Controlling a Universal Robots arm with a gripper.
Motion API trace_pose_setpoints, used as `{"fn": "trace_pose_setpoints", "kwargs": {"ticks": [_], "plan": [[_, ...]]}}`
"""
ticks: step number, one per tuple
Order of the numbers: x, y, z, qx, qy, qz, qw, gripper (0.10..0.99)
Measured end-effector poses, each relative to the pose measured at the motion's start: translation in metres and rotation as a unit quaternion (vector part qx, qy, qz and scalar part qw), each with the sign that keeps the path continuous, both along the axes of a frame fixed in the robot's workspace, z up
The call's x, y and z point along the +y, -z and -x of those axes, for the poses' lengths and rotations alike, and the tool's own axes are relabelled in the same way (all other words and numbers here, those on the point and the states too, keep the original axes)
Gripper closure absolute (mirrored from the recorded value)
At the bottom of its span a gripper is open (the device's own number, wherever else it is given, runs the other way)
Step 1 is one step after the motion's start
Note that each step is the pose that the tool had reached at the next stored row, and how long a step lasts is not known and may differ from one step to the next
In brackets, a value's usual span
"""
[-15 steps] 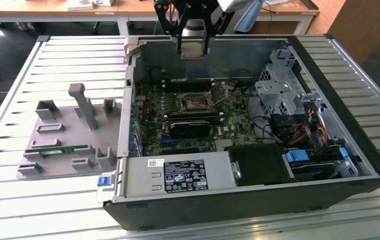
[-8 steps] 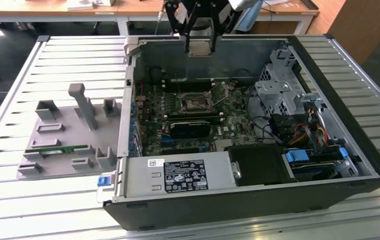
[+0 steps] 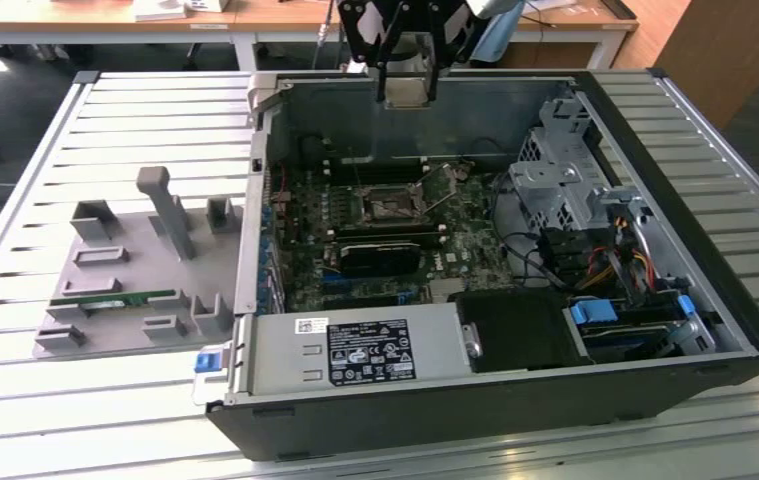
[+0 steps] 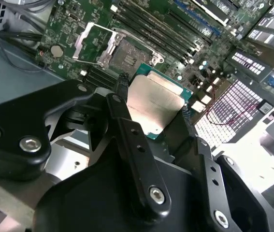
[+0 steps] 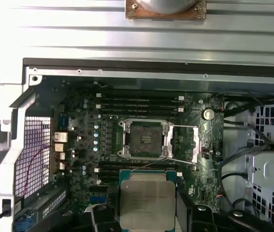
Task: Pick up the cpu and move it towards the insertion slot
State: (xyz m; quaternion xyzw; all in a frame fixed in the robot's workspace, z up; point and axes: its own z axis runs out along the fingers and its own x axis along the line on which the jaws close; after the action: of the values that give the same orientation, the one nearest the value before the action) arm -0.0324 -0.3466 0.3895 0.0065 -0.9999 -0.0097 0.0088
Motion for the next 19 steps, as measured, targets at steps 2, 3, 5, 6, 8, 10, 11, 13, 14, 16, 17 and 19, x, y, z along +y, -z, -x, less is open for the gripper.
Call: {"fn": "trace_pose_setpoints", "kwargs": {"ticks": [2,3,5,6,8,10,11,13,14,16,17,19], "plan": [[0.0033,0.0002,-0.0004,0.0,0.0,0.0,1.0,0.541],[0.0051,0.0003,-0.0005,0.0,0.0,0.0,1.0,0.541],[0.0092,0.0005,-0.0005,0.0,0.0,0.0,1.0,0.541],[0.0112,0.0005,-0.0005,0.0,0.0,0.0,1.0,0.541],[0.0151,0.0007,-0.0005,0.0,0.0,0.0,1.0,0.541],[0.0194,0.0009,-0.0005,0.0,-0.001,0.0,1.0,0.541],[0.0215,0.001,-0.0006,0.0,-0.001,0.0,1.0,0.541],[0.0228,0.0011,-0.001,0.0,-0.001,0.0001,1.0,0.541],[0.0231,0.0012,-0.0016,0.0,-0.002,0.0,1.0,0.541],[0.0243,0.0014,-0.0022,-0.0001,-0.002,0.0,1.0,0.541],[0.0253,0.0014,-0.0025,-0.0003,-0.002,0.0,1.0,0.541],[0.0275,0.0016,-0.0027,-0.0007,-0.003,0.0,1.0,0.541]]}}
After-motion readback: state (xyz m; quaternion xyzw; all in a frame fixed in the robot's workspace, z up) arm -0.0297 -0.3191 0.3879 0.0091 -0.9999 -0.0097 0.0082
